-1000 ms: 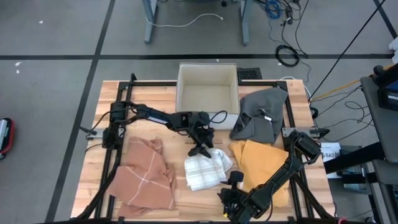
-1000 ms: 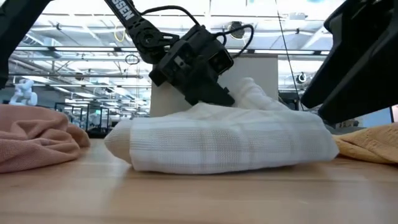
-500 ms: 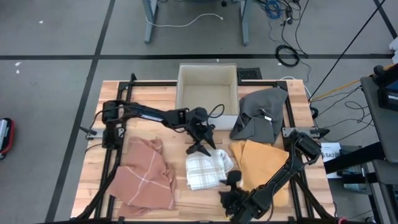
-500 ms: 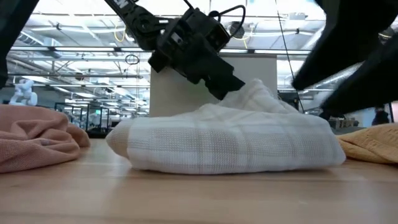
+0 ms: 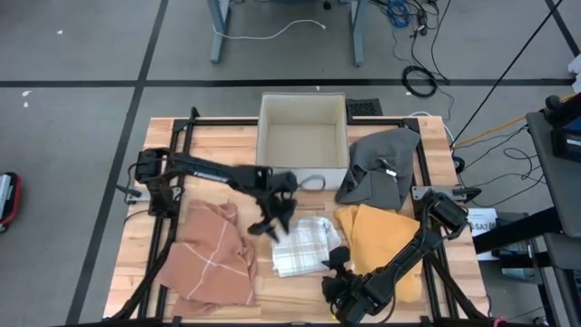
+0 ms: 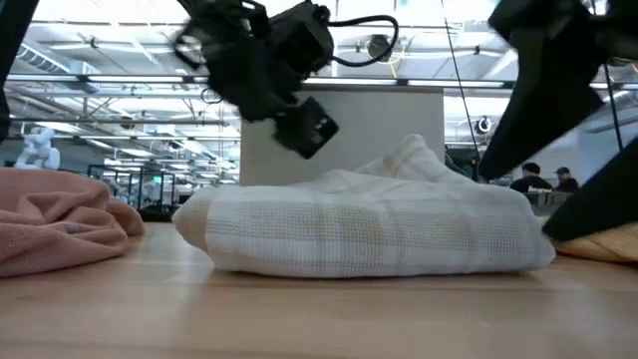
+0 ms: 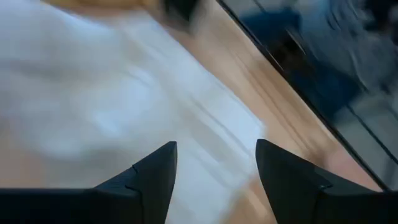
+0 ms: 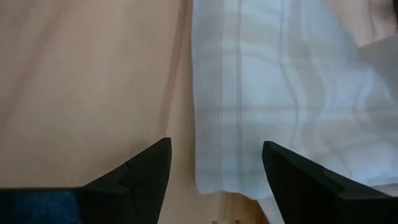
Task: Fold towel
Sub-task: Fold the white patterned towel
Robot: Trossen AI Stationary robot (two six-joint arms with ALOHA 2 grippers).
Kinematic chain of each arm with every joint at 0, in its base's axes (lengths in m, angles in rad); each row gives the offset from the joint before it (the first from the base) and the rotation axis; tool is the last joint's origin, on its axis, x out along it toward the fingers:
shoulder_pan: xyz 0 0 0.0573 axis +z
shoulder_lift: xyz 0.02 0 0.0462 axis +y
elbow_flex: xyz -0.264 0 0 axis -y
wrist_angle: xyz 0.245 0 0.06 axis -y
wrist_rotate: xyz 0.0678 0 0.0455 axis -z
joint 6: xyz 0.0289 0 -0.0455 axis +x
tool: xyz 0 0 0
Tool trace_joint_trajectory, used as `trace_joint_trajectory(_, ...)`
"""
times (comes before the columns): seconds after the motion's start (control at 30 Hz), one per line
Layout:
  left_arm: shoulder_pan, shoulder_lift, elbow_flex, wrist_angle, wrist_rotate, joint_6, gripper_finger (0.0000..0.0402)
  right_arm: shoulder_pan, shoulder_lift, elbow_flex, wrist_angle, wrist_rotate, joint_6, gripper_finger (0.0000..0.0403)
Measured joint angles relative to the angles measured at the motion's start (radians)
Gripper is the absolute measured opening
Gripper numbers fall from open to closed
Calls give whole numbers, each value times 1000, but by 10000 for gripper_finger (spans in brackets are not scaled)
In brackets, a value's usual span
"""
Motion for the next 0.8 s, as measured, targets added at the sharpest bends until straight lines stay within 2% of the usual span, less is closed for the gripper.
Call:
trace_joint_trajectory(0.13, -111, 7, 0, -104, -63, 77, 225, -16, 1, -52, 49, -6, 1, 239)
trace_joint_trajectory(0.27, -229, 6, 0, -85, -141, 75, 225, -33, 1, -67, 52, -2, 4, 216)
trace_joint_trajectory(0.43, -361, 20, 0, -7, -374, 56, 225, -60, 1, -68, 41, -3, -23, 131)
trace_joint_trajectory(0.6, -449, 37, 0, 81, -696, 36, 225, -76, 1, -68, 43, -23, -41, 20)
trace_joint_trajectory(0.67, -474, 43, 0, 87, -774, 30, 225, -80, -1, -68, 51, -28, -34, 11)
trace_joint_trajectory(0.8, -500, 65, -15, 118, -821, 30, 225, -87, -2, -50, 56, -34, -23, 8)
